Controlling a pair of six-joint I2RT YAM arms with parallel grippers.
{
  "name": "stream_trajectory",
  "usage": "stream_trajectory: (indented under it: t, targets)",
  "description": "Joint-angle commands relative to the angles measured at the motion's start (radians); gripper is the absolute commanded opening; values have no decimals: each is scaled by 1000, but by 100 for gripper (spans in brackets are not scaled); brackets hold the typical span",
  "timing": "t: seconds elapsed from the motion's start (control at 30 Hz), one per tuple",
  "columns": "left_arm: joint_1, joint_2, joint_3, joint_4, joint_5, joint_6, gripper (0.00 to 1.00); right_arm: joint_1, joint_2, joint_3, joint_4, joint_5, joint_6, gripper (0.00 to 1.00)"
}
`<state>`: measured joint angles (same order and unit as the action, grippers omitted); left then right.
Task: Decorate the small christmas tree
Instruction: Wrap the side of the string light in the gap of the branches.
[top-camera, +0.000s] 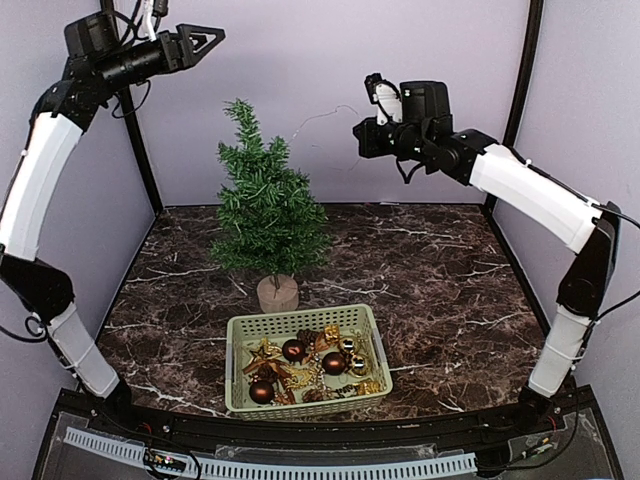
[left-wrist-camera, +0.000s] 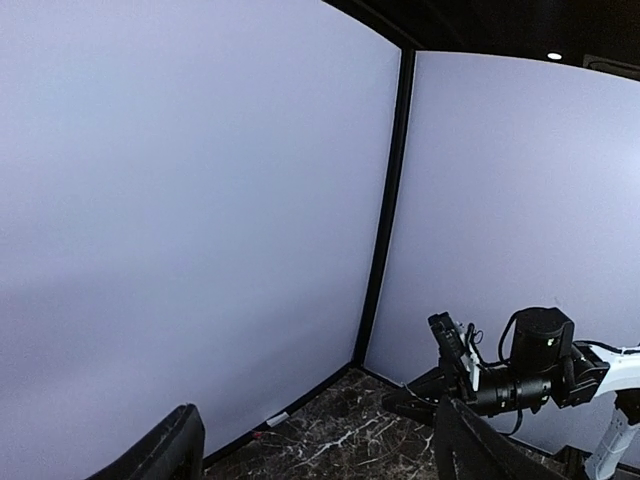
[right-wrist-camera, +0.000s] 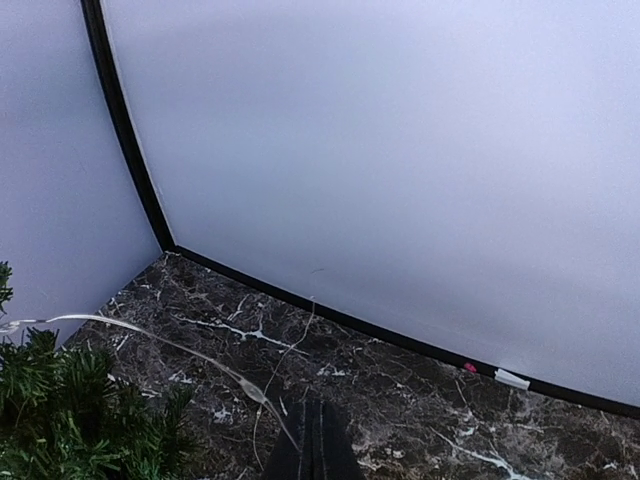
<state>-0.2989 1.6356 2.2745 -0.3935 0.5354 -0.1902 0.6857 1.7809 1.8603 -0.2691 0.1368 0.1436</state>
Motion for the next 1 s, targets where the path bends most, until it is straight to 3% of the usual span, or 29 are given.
stream_trajectory:
  t: [0.0,0.57,0.97]
  targets:
    - [4,156,143,-138,149,-85,81,-7,-7,50,75,-89,-102,0]
    - [-80,233,41,63,445,-253,75,0,225,297,149,-301,-173,0]
    - [-130,325,78,-22,384,-225,74,50,264,339,112,-244,-294,0]
